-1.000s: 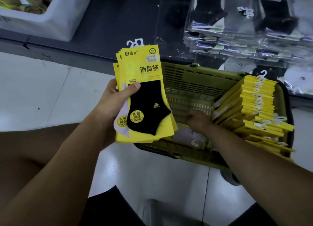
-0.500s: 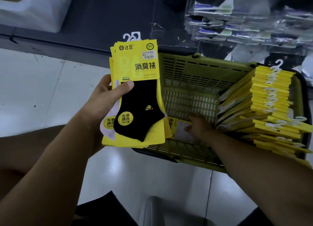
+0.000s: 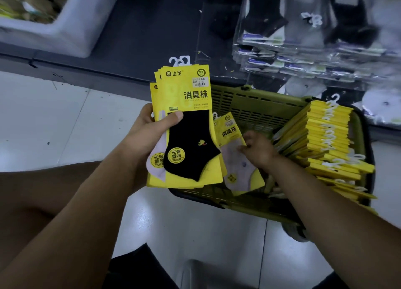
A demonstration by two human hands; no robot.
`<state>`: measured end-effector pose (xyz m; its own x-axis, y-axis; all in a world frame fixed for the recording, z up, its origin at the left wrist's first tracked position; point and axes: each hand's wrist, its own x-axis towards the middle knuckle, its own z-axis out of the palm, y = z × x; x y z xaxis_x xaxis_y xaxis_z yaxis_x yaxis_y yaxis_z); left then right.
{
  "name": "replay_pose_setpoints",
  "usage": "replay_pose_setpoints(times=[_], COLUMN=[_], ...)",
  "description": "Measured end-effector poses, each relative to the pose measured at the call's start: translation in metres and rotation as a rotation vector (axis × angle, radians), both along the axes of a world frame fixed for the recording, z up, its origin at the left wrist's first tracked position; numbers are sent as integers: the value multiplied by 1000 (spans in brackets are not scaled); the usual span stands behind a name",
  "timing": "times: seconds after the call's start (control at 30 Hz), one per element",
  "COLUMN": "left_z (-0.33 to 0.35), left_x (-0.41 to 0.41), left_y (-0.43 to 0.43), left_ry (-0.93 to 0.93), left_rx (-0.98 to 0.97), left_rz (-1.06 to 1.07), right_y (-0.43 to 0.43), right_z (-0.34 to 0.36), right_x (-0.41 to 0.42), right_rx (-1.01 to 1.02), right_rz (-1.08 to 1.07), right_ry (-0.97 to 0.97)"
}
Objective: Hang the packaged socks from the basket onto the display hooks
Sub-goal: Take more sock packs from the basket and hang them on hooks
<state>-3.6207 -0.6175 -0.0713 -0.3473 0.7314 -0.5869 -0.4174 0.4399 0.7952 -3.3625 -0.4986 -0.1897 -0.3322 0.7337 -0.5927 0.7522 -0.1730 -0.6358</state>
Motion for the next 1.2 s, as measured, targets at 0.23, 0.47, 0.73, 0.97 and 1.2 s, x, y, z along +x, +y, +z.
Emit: replay_pose_setpoints(times=[0.23,0.47,0.73,0.97,1.2], left_z=[13,54,151,225,257], left_x=[20,31,32,48,65], left_y=[2,29,77,119,150], left_ry=[-11,189,411,395,350], left_rx=[63,183,390,569,664], left_rz=[-50,-162,-197,-142,-126], right_y=[13,22,29,55,112], right_z=[90,182,295,380,424], right_x=[17,43,56,61,49], right_rx=[35,161,414,624,865], right_rz=[-55,-195,-370,-448,-559], right_ry=[45,284,548,732,763])
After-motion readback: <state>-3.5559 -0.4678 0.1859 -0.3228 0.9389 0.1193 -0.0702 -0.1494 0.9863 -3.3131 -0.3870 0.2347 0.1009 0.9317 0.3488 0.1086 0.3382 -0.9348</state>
